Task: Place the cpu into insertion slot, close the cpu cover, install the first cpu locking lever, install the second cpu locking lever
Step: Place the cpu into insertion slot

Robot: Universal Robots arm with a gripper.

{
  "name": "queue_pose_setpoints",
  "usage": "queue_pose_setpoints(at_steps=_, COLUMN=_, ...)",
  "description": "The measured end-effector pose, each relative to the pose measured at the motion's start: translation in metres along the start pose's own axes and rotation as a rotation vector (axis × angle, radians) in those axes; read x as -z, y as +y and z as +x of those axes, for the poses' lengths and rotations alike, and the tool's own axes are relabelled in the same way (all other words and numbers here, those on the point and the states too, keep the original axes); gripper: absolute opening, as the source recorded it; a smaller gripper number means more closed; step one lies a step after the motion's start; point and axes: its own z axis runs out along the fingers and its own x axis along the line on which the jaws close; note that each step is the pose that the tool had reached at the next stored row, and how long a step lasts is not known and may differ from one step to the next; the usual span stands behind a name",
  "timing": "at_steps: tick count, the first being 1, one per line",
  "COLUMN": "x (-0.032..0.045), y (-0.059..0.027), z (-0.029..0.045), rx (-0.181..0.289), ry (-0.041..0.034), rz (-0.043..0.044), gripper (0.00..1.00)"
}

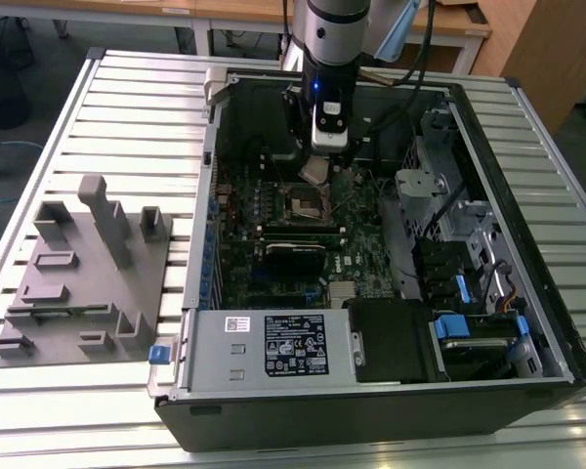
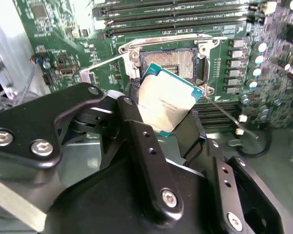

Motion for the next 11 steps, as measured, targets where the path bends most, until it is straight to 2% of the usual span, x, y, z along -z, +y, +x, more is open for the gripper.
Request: queue_pose_setpoints(at_steps=11, x=-0.0009, y=-0.0001, z=0.0, rx=-0.199, ry=-0.018, rz=-0.0005, gripper=0.54)
